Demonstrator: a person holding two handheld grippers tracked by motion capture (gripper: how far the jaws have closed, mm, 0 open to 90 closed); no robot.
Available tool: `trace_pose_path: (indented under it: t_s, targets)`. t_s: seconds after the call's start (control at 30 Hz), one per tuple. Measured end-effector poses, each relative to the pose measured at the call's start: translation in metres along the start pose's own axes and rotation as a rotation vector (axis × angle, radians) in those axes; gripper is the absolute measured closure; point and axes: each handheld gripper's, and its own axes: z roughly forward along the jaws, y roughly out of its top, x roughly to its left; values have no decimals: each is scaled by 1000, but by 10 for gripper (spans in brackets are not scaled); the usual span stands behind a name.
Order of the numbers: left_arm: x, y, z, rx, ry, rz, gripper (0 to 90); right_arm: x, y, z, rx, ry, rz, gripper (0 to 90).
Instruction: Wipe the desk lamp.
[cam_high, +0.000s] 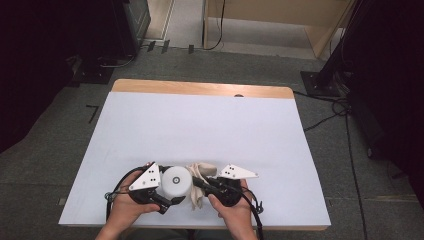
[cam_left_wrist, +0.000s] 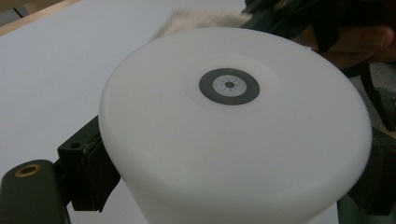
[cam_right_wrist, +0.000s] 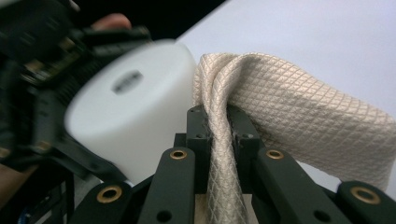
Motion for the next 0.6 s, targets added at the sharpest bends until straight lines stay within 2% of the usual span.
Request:
trace_pose_path:
  t_s: [0.1, 0.2, 0.33, 0.37, 0.4, 0.43, 0.53, 0.6]
  targets:
    - [0, 0, 0, -1, 2, 1, 88, -10, -11, 10, 63, -7, 38, 818]
    - [-1, 0, 0, -6, 7, -2, 87, -18, -23, 20, 131, -32, 56, 814]
    - [-4, -3, 1, -36, 28, -13, 86, -25, -28, 24, 151, -28, 79, 810]
    - [-5, -4, 1, -48, 45, -21, 85, -25, -28, 24, 151, -30, 77, 810]
    - [-8, -4, 1, -53, 94, -38, 71, -24, -28, 24, 152, -33, 73, 809]
    - [-11, -3, 3, -37, 135, -47, 12, -24, -28, 24, 152, -37, 69, 809]
    - [-18, 2, 3, -26, 187, -84, 0, -24, -28, 25, 150, -37, 62, 809]
    - [-24, 6, 2, -42, 224, -131, 0, -24, -29, 26, 150, -38, 60, 808]
